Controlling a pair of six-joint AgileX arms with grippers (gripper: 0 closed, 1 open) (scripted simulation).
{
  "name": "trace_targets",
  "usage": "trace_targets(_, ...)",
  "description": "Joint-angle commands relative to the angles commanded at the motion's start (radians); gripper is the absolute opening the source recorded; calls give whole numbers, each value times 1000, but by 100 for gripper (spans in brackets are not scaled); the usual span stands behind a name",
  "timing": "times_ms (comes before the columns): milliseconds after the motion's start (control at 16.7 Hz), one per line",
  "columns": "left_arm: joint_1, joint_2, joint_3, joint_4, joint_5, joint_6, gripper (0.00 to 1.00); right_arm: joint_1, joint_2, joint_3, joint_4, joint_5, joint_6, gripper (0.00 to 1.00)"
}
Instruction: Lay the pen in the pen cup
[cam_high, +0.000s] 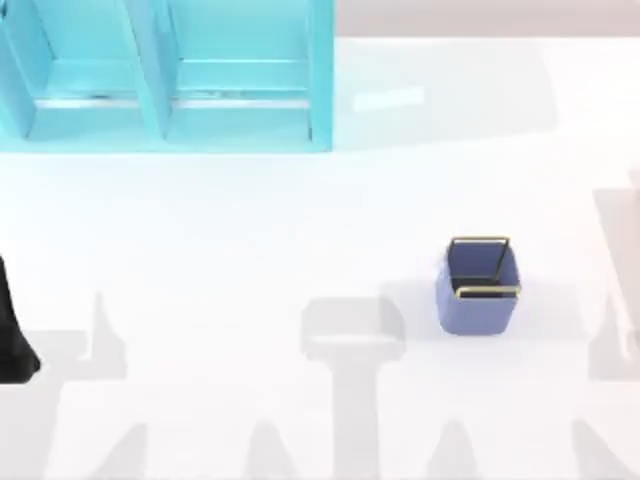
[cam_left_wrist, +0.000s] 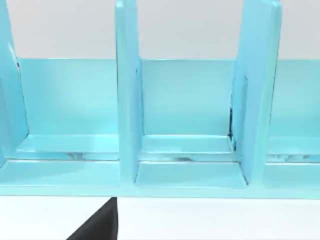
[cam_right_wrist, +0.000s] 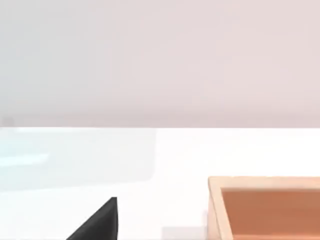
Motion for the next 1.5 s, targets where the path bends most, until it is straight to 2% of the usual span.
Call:
trace_targets(240,18,30,13,-12,16,-16,100,0,0,0,0,0,0,100)
trace_targets(420,79,152,66,-49,76,-72,100,0,0,0,0,0,0,100)
trace_targets(1200,526,1257,596,-182,539,-476,100,0,0,0,0,0,0,100)
trace_targets(1500,656,1567,727,-242,664,-595,100,0,0,0,0,0,0,100)
